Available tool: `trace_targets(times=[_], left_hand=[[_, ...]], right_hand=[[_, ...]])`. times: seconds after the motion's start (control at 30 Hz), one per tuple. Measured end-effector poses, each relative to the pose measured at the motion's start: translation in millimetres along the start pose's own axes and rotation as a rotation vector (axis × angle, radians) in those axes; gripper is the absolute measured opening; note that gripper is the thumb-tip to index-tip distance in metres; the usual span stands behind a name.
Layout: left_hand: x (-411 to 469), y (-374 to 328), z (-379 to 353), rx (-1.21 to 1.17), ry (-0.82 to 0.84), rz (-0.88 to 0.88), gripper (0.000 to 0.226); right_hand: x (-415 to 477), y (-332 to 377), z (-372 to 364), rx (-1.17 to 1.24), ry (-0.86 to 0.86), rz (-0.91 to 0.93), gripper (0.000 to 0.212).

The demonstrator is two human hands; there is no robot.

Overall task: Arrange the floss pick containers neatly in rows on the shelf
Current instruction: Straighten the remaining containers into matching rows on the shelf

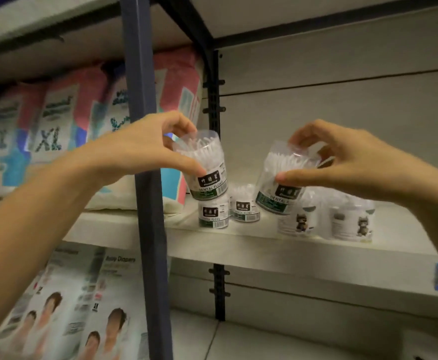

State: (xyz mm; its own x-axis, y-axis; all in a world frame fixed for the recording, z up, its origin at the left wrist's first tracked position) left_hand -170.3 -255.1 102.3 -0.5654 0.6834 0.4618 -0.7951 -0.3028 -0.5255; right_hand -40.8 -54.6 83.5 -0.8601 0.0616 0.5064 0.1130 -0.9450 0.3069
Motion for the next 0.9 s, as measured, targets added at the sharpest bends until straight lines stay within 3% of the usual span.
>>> trace_targets(times=[0.27,0.4,0.67,0.9], left_hand=[[3,35,7,0.032,0.076,0.045,0.074],[8,42,2,0.041,0.119,0.048,0.070],[21,48,-10,0.109,0.201,0.058,0.066],[31,56,-28,0.150,0.299,0.118,0.067]], right_hand=[[56,15,-40,-0.372,0.126,-0.102,0.074],[71,9,-61,-0.589,0.188,-0.106,0.077],[80,6,-81,-0.706,0.252,-0.095,0.078],[86,0,-88,-0.633,0.303,-0.124,0.065]])
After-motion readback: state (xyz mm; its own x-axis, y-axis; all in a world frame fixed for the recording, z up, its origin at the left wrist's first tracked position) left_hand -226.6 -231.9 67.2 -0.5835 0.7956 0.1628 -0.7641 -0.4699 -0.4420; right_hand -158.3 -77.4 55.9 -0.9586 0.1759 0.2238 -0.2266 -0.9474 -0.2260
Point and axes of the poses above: each hand's wrist, its own x-axis towards the middle knuckle, its own z-axis out of the back of the hand, y = z × x, the point moved 4 cm from there along x, towards the middle knuckle, and after that the axes turned 6 degrees about y, right-handed, at the moved point
